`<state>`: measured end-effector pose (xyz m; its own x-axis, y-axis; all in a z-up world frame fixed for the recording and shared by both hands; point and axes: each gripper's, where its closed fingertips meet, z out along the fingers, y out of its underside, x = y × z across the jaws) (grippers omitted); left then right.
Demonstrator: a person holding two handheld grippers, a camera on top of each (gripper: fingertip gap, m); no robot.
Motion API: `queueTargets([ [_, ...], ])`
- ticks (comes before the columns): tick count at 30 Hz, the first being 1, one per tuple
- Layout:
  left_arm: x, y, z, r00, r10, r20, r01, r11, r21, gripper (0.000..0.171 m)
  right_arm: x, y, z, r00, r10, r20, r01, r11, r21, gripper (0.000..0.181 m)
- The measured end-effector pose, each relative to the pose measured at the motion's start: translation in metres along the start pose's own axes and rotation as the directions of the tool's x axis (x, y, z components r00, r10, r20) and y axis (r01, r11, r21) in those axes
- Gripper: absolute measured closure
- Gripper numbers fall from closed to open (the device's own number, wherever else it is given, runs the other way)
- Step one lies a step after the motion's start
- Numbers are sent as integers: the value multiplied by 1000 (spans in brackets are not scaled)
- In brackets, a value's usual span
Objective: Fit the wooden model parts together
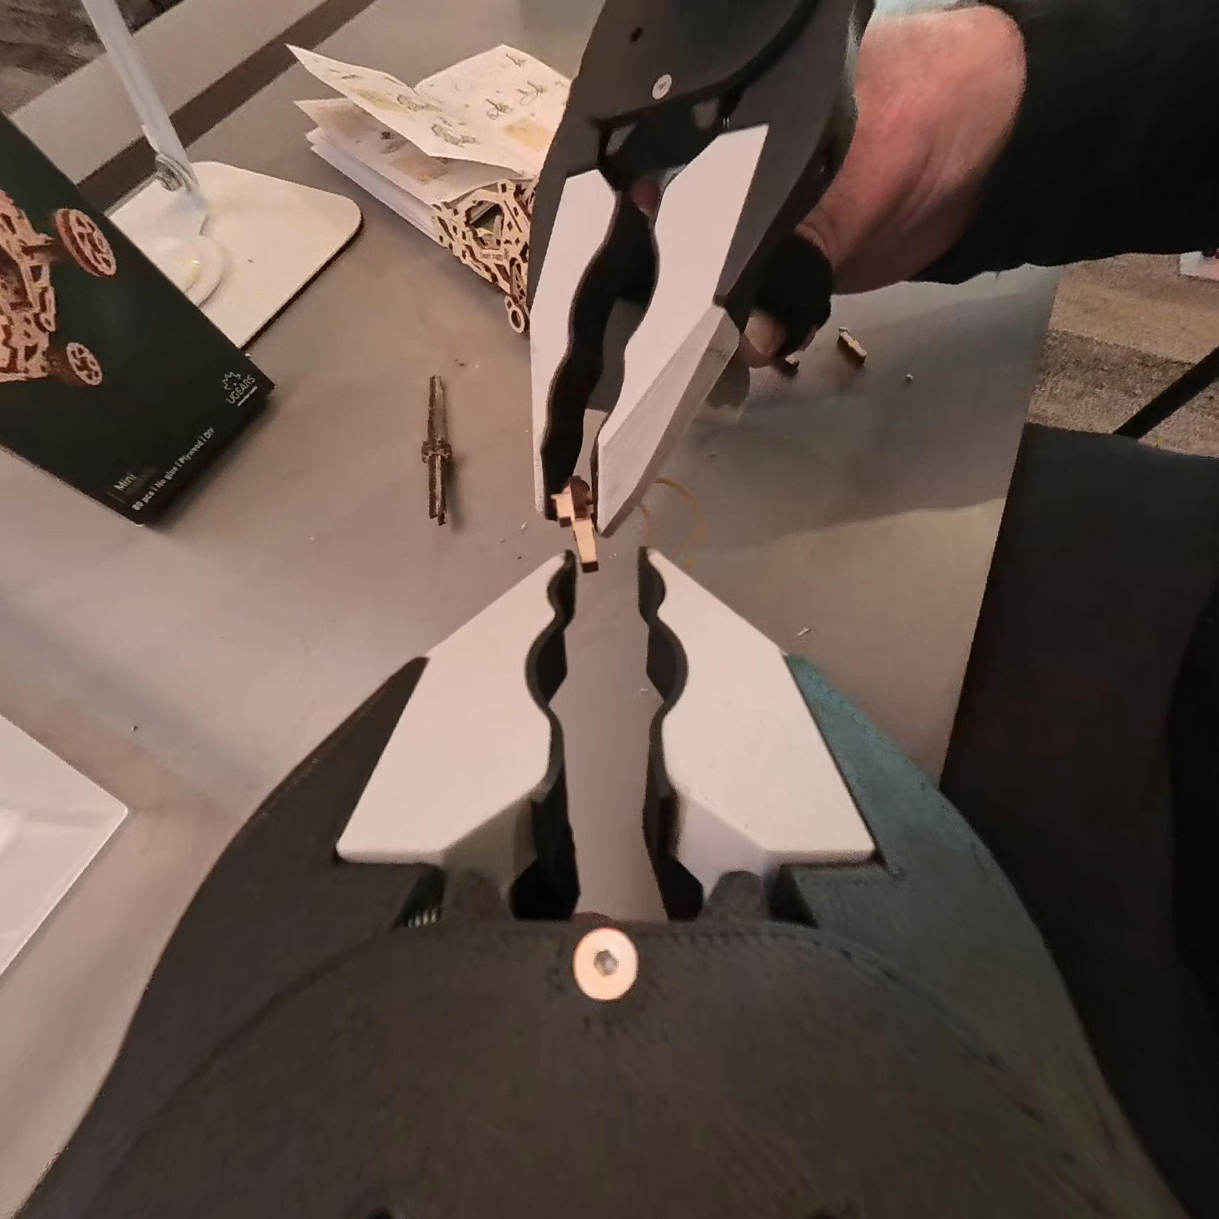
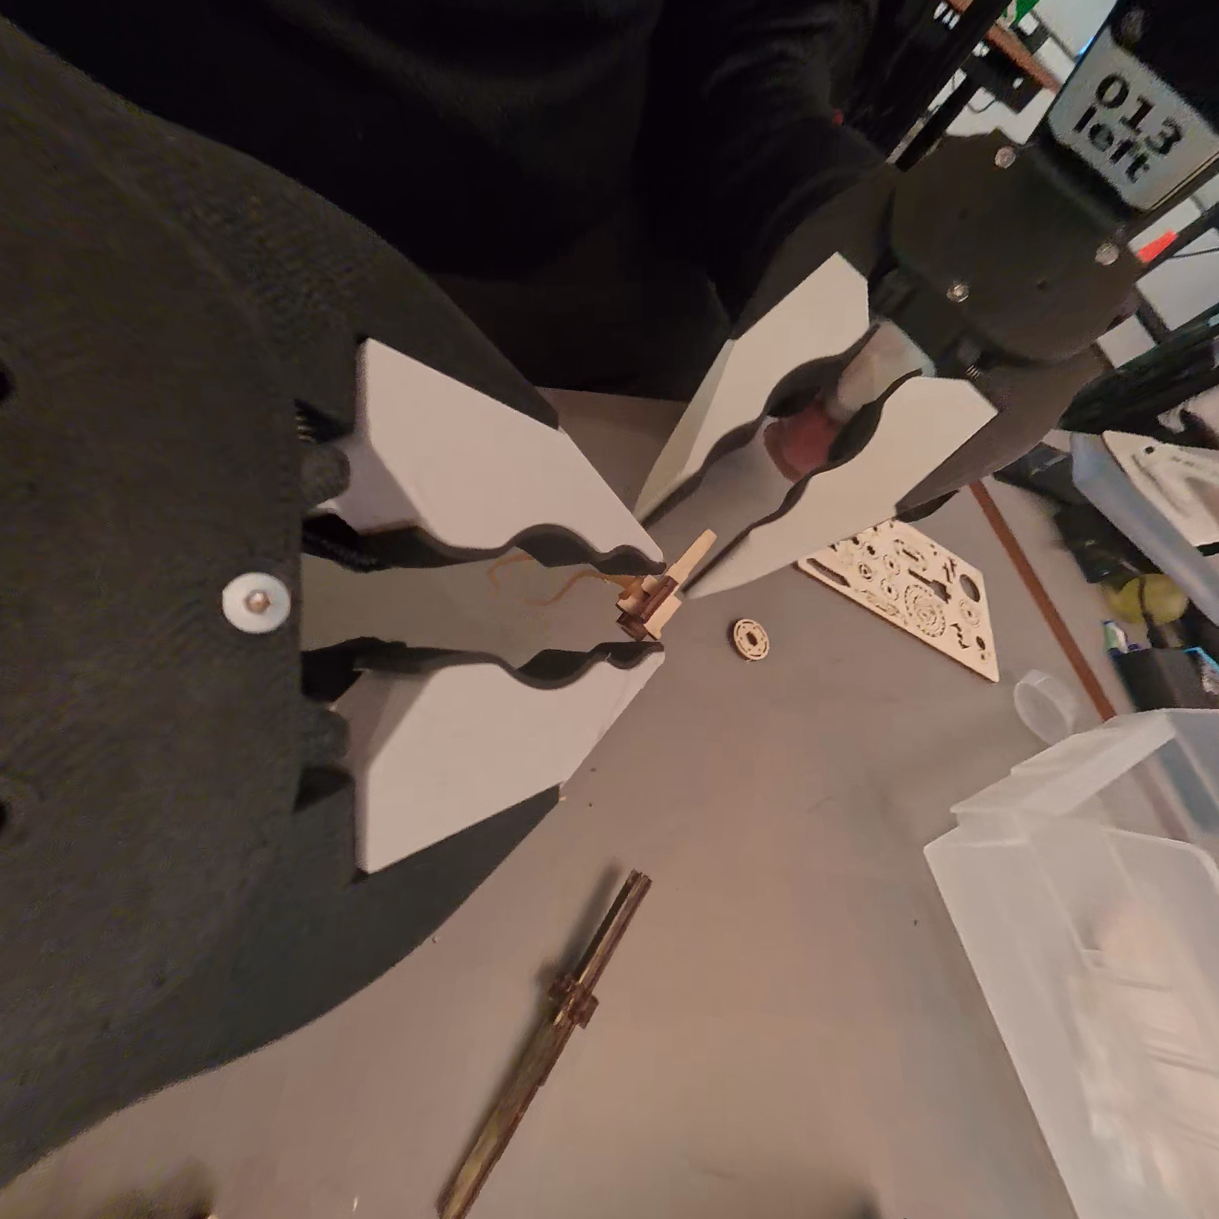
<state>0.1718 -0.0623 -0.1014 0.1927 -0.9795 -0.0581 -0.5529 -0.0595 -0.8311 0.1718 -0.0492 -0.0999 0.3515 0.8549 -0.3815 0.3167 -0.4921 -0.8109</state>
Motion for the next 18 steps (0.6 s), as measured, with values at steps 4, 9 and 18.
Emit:
queueTargets([
  [4, -5, -11, -13, 999, -29, 16, 27, 995, 94, 168, -6, -2, 7, 1000, -30, 9, 30, 1000, -1, 164],
  [9, -5, -11, -20, 999, -37, 1, 36, 992, 122, 168, -12, -6, 12, 996, -92, 5, 92, 996, 0, 158],
  [18, -7, -35, -51, 942, -209, -262, 298, 882, 366, 169, -27, -23, -1, 955, -296, -20, 297, 953, 55, 150],
])
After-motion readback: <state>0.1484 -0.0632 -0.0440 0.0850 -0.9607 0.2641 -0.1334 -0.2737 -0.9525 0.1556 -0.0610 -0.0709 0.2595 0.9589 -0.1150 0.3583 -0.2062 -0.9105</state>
